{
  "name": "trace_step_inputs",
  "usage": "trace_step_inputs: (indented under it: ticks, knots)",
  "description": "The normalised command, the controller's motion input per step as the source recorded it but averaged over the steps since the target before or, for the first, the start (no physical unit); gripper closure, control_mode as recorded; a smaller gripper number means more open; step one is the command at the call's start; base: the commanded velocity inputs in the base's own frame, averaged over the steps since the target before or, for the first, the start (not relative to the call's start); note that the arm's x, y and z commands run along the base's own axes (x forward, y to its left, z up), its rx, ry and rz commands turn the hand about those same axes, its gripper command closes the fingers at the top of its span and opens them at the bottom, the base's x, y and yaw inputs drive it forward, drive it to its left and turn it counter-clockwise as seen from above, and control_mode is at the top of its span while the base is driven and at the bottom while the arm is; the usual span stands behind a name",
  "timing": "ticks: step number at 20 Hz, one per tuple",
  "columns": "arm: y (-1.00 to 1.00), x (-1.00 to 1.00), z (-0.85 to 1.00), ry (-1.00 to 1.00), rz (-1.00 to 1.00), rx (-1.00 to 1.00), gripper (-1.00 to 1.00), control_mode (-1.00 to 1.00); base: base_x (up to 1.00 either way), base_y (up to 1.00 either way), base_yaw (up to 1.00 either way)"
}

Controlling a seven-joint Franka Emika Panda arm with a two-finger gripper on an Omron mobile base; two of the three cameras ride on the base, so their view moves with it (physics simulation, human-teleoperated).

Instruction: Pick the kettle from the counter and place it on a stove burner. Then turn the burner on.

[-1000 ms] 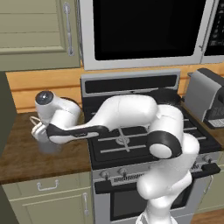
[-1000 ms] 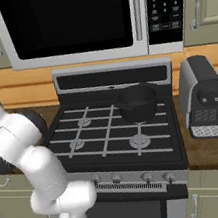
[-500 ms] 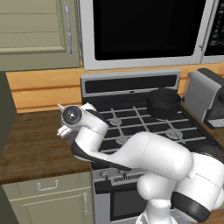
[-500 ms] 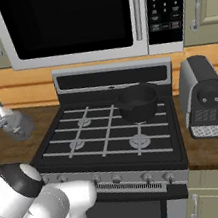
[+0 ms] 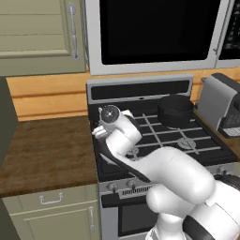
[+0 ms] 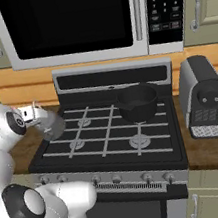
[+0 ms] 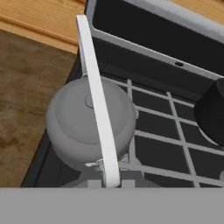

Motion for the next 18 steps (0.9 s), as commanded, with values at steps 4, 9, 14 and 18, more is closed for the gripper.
trace_step_inputs:
  ticks: [4, 9, 14, 18]
  knots:
    - [-1.00, 0.31, 0.00, 0.31, -0.13, 0.12, 1.00, -1.00, 0.00, 0.00, 0.00]
    - [-0.76, 0.03, -0.18, 0.00, 0.00, 0.03, 1.00, -1.00, 0.00, 0.00, 0.00]
    - [-0.11, 0.00, -0.41, 0.00, 0.00, -0.01, 1.00, -1.00, 0.00, 0.00, 0.00]
    - [0.00, 0.04, -0.46, 0.00, 0.00, 0.00, 1.00, -1.00, 0.00, 0.00, 0.00]
